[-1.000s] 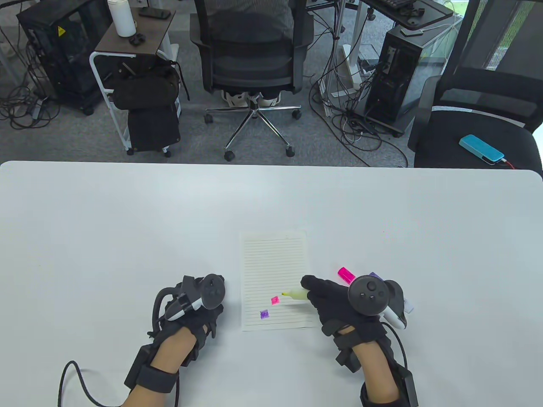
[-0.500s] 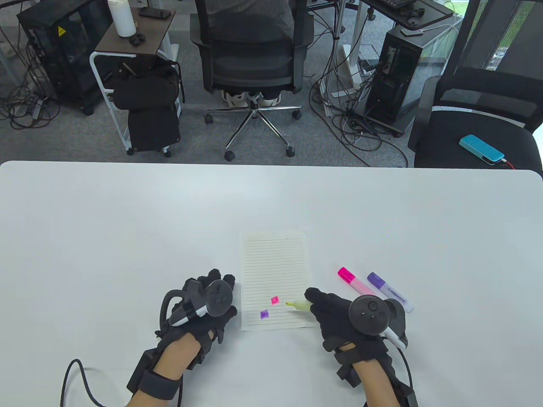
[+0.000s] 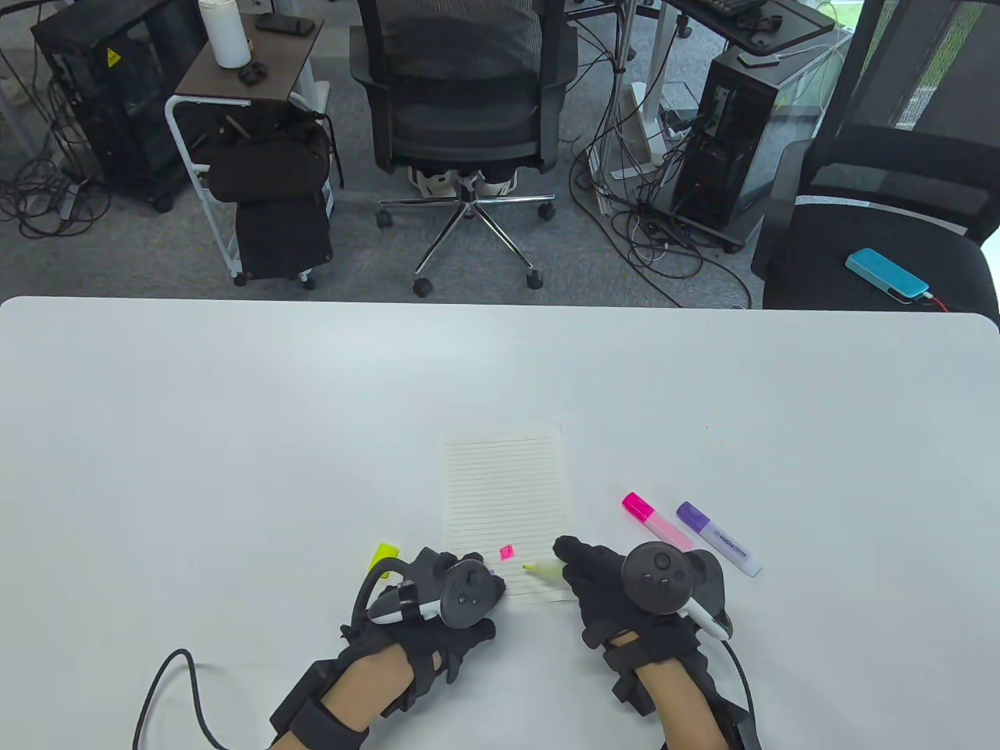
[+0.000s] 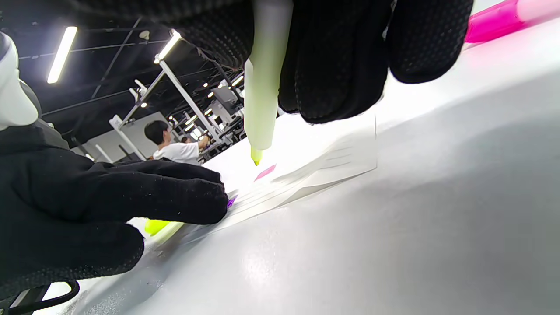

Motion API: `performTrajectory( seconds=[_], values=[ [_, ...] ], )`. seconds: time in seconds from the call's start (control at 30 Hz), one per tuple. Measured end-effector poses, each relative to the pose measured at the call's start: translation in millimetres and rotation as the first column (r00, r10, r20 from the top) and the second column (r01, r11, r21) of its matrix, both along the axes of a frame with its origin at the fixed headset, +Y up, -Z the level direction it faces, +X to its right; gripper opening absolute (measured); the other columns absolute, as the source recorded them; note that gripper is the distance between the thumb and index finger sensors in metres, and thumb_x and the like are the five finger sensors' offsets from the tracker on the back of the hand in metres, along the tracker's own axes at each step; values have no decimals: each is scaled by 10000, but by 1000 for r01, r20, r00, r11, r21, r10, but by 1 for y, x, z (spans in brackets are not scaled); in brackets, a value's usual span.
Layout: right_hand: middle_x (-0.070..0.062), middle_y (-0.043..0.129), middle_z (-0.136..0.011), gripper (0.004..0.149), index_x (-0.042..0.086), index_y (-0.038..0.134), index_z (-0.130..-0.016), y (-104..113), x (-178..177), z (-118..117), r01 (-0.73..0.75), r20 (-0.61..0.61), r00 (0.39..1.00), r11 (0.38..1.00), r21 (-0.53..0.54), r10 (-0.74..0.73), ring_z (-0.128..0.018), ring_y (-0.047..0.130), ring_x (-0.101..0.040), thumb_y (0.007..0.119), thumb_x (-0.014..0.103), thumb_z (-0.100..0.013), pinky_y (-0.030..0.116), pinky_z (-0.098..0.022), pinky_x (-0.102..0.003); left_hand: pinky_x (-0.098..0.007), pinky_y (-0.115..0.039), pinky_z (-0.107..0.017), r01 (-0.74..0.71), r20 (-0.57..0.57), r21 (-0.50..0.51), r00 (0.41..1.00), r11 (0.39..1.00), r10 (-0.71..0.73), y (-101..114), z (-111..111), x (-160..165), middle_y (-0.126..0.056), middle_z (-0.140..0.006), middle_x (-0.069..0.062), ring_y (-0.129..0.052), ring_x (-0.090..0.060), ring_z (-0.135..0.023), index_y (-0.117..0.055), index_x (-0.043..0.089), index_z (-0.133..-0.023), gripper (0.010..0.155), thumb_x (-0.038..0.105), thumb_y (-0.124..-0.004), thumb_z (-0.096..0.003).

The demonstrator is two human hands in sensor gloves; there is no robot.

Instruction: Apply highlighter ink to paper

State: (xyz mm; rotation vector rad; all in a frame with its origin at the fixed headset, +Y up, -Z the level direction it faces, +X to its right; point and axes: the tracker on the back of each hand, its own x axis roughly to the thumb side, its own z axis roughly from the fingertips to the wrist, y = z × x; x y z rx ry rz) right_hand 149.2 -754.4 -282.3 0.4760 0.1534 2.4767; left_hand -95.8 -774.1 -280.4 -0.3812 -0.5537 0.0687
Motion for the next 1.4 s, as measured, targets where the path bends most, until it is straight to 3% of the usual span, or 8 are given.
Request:
performTrajectory(
  seconds=[0.53,0.9,1.4],
  values=[
    [-172,859,-870,427,206,682,-1050,-2,-13,1,-120,-6,993,993,18,120,-577,926,-360,726,300,-636,706,-599,-602,-628,-473,-715,-8,-12,-23,1000,1000,8,-1,0,-1,-418,-1136,-56,-496,-393,-1012,-551,323,-1046,649,556,-659,-450],
    [-180,879,-836,414,189,713,-1027,3,-14,3,-138,-23,990,990,-21,137,-540,935,-360,735,287,-625,715,-583,-606,-624,-471,-716,-8,-17,-32,1000,999,7,-1,0,-2,-402,-1135,-53,-481,-390,-1013,-538,324,-1047,653,558,-657,-450],
    [-177,849,-876,426,202,673,-1054,-1,-15,2,-137,7,991,990,15,137,-583,921,-365,716,294,-640,701,-600,-605,-623,-470,-718,-4,-19,-34,1000,999,4,-1,0,-1,-395,-1136,-55,-475,-391,-1014,-532,324,-1048,654,560,-656,-450]
  ],
)
